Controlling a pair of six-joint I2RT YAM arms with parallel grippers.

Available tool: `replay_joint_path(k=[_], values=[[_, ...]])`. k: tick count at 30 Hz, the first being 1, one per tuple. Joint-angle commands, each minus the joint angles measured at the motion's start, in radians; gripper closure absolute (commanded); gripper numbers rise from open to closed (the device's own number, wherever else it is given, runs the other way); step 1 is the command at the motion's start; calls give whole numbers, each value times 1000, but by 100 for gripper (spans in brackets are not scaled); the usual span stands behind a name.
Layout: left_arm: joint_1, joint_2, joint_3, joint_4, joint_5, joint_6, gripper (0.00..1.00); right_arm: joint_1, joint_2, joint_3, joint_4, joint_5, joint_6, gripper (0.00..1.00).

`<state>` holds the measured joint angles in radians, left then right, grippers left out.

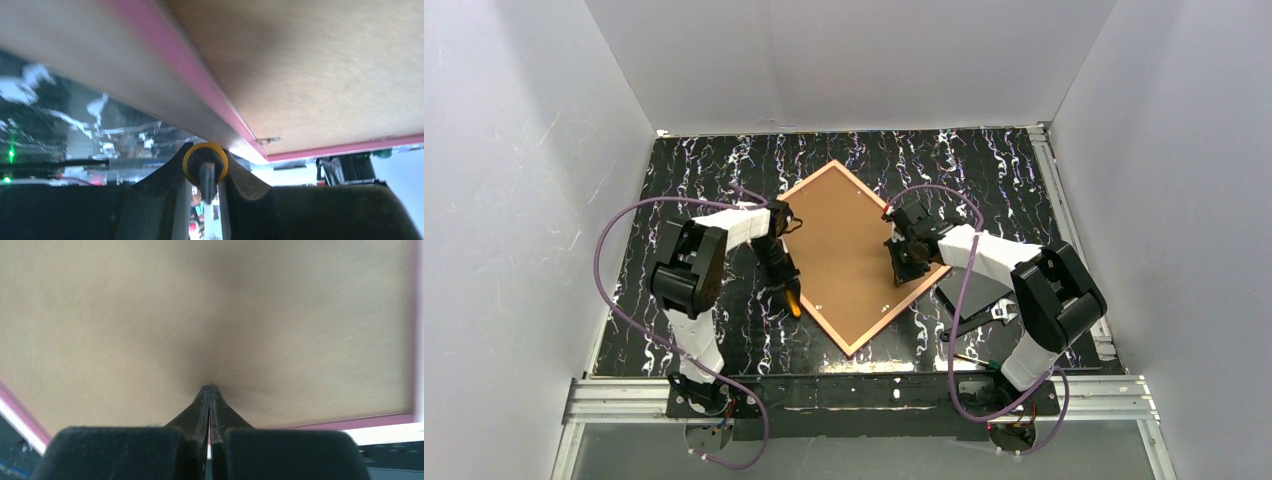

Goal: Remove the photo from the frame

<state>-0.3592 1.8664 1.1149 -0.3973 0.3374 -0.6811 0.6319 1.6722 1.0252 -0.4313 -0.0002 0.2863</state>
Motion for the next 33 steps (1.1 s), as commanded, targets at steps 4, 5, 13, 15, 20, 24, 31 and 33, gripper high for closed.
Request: replay_joint_path(k=[4, 5, 13, 15, 20, 24, 31, 33], values=[[47, 110, 134, 20, -176, 12, 100, 11, -21, 3, -72, -126, 39, 99], [48, 93, 125, 14, -189, 19, 100, 9, -27, 21, -94, -98, 31, 99], [45, -192, -18, -35, -126, 12, 100, -173, -95, 179, -250, 114, -19, 99], [39, -254, -85, -22, -85, -17, 100, -251, -84, 193, -243, 168, -22, 99], [-27, -362, -225, 42, -27, -103, 100, -372, 43, 278, -245, 182, -75, 99], [-135, -438, -252, 44, -65, -136, 100, -399, 111, 283, -221, 122, -75, 99], [-201, -529, -323, 49, -45, -154, 100, -384, 136, 206, -185, 48, -45, 99], [-201, -543, -326, 29, -12, -112, 100, -364, 130, 163, -164, 38, -32, 99]])
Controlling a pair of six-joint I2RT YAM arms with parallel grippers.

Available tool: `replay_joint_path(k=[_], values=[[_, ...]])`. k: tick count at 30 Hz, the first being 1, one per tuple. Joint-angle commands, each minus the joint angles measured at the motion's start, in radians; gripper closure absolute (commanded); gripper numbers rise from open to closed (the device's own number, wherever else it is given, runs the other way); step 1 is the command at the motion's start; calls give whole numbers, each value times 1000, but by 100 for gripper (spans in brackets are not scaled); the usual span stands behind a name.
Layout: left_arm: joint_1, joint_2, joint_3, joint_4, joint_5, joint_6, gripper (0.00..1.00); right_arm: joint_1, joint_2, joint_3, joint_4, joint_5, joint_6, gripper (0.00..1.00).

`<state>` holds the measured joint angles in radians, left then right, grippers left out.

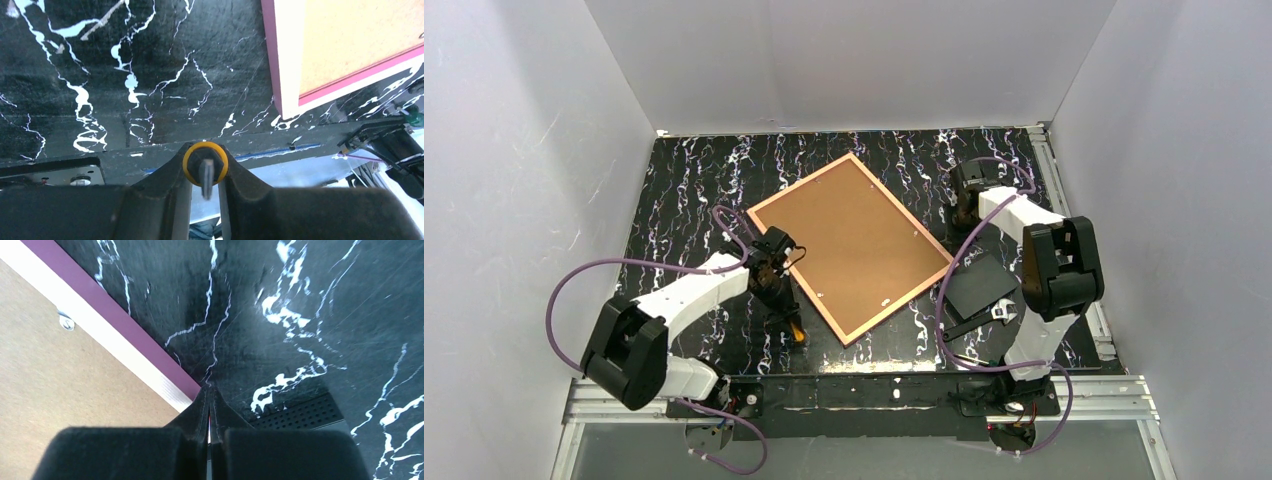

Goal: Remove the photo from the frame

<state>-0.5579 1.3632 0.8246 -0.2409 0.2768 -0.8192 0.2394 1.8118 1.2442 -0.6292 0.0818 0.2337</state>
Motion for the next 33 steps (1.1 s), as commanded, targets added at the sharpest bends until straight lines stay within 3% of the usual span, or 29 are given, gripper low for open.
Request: replay_joint_path(k=[1, 7, 12, 17, 21, 26, 33], values=[[-2, -41, -25, -154, 63, 53, 100, 40, -9, -76, 48, -61, 24, 99], [-1, -80, 14, -288, 147, 208, 100, 160, -9, -112, 48, -72, 56, 99], [4, -119, 76, -463, 55, 317, 100, 255, -52, -159, 66, -152, 166, 99], [54, -144, 81, -509, 39, 333, 100, 276, -114, -220, 111, -172, 230, 99], [146, -128, 72, -484, 147, 276, 100, 276, -184, -222, 88, -152, 202, 99], [235, -98, 21, -261, 494, 53, 100, 278, -273, -222, 62, -195, 171, 99], [277, -21, 49, -246, 614, -48, 100, 300, -367, -231, 86, -231, 130, 99]])
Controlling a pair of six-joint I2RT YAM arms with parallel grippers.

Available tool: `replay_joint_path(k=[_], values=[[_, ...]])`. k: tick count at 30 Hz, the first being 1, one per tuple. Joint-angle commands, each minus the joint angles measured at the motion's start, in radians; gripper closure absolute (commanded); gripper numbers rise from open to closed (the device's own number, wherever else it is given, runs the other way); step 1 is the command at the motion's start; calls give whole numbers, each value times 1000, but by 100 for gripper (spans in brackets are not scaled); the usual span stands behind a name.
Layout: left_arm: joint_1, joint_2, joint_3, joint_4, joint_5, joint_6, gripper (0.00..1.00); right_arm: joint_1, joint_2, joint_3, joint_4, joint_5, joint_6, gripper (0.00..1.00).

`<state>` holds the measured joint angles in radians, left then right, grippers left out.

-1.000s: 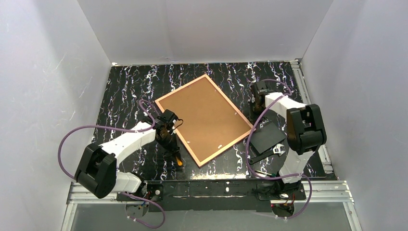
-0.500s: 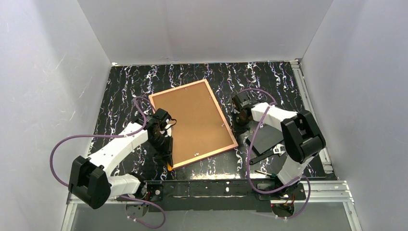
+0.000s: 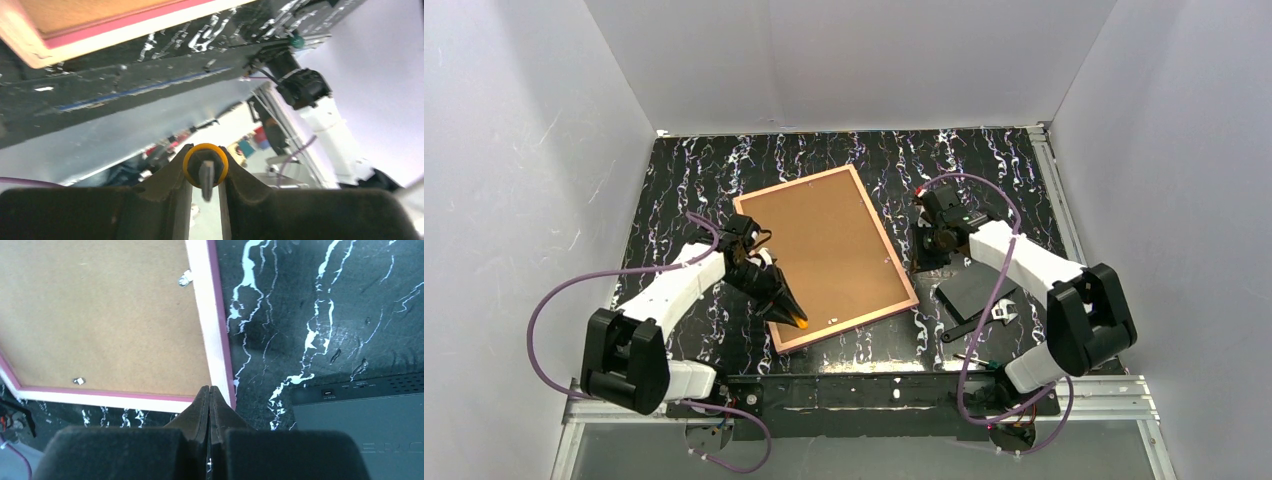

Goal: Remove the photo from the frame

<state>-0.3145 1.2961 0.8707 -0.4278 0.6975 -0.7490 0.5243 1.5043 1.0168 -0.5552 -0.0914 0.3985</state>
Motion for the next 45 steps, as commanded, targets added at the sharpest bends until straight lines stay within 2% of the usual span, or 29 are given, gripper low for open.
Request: replay_joint_path(k=[1, 4, 7, 11, 14, 17, 18, 21, 23, 28, 32, 34, 40, 42, 45], values=[[46, 50, -19, -22, 223, -164, 100, 21, -68, -5, 32, -80, -36, 99], [84, 71, -72, 99, 299, -277, 100, 26, -73, 0, 63, -134, -48, 99], [100, 72, -69, 88, 281, -302, 100, 42, -57, 23, 69, -194, -74, 99], [93, 3, -6, -91, 54, -142, 100, 77, -94, -14, 165, -292, -46, 99], [42, 38, 47, -166, -146, 28, 100, 82, -113, -47, 204, -304, -14, 99], [-95, 164, 139, -215, -328, 183, 100, 82, -125, -67, 194, -279, -27, 99], [-147, 237, 172, -228, -431, 233, 100, 82, -131, -72, 182, -264, -35, 99], [-210, 403, 247, -241, -520, 350, 100, 82, -166, -101, 160, -222, -44, 99], [-231, 461, 264, -221, -597, 409, 94, 82, -199, -137, 161, -204, -43, 99], [-259, 512, 296, -163, -658, 453, 75, 81, -260, -201, 172, -189, -35, 99], [-286, 504, 290, -140, -767, 431, 52, 82, -269, -213, 169, -188, -36, 99], [-292, 472, 243, -100, -785, 407, 46, 81, -271, -214, 167, -189, -38, 99], [-338, 355, 131, -15, -856, 360, 37, 82, -267, -227, 177, -200, -41, 99], [-348, 322, 96, 9, -877, 343, 39, 82, -266, -235, 177, -200, -39, 99], [-364, 264, 29, 61, -891, 297, 49, 82, -269, -247, 180, -197, -39, 99]])
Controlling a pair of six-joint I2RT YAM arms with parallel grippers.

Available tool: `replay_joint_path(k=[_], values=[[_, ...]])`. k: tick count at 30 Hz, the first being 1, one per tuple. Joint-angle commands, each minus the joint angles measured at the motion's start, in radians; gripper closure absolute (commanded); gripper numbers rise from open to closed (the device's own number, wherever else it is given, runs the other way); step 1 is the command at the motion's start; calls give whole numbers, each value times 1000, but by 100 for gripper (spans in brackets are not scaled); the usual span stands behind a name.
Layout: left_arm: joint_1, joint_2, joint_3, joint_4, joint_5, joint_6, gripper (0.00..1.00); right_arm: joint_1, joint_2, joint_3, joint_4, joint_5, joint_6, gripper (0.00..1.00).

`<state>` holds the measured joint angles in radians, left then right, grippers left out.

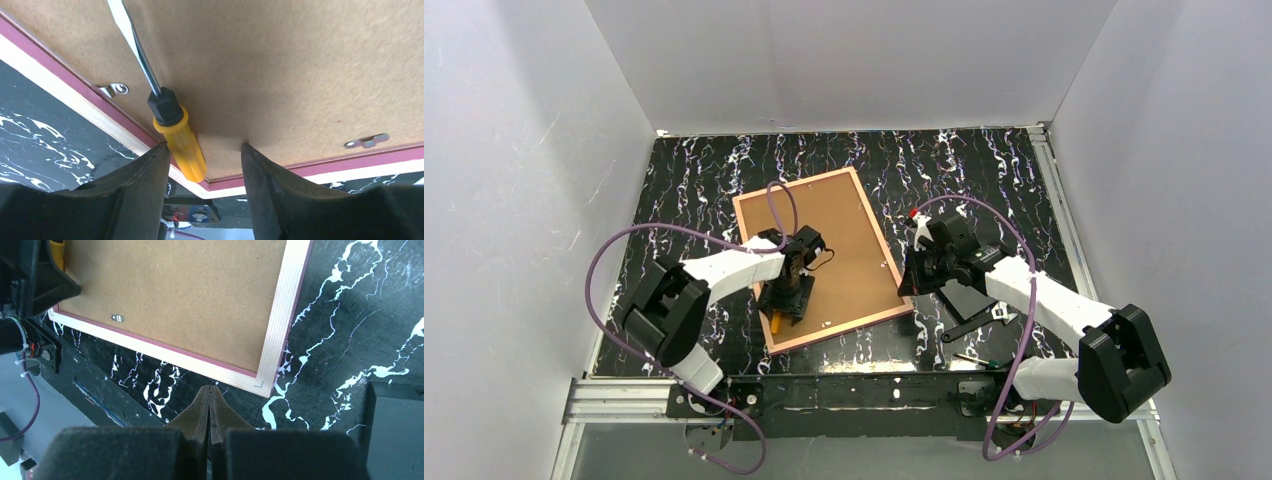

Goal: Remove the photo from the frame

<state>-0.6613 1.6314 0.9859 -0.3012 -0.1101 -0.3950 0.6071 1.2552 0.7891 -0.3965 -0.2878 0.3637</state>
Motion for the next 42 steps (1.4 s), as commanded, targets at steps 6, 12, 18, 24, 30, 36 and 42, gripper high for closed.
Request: replay_joint_path(k=[6, 12, 18, 24, 30, 36, 42], values=[[-87, -97, -142, -22, -180, -124, 67, -1, -15, -36, 27, -5, 4, 99], [-117, -54, -157, -7, -220, -182, 71, -1, -29, -46, 23, 6, 9, 99], [-127, -78, -177, -12, -235, -196, 99, -1, -54, -54, 11, 27, 12, 99], [-101, -229, -92, -174, 16, -199, 100, 0, -60, -52, 10, 32, 12, 99], [22, -333, 13, -462, 366, -212, 100, 5, -53, -57, 27, 23, 15, 99], [287, -383, -32, -591, 662, -101, 100, 9, -40, -63, 54, 0, 24, 99], [404, -332, 0, -665, 701, -5, 100, 25, -25, -57, 80, -10, 23, 99]])
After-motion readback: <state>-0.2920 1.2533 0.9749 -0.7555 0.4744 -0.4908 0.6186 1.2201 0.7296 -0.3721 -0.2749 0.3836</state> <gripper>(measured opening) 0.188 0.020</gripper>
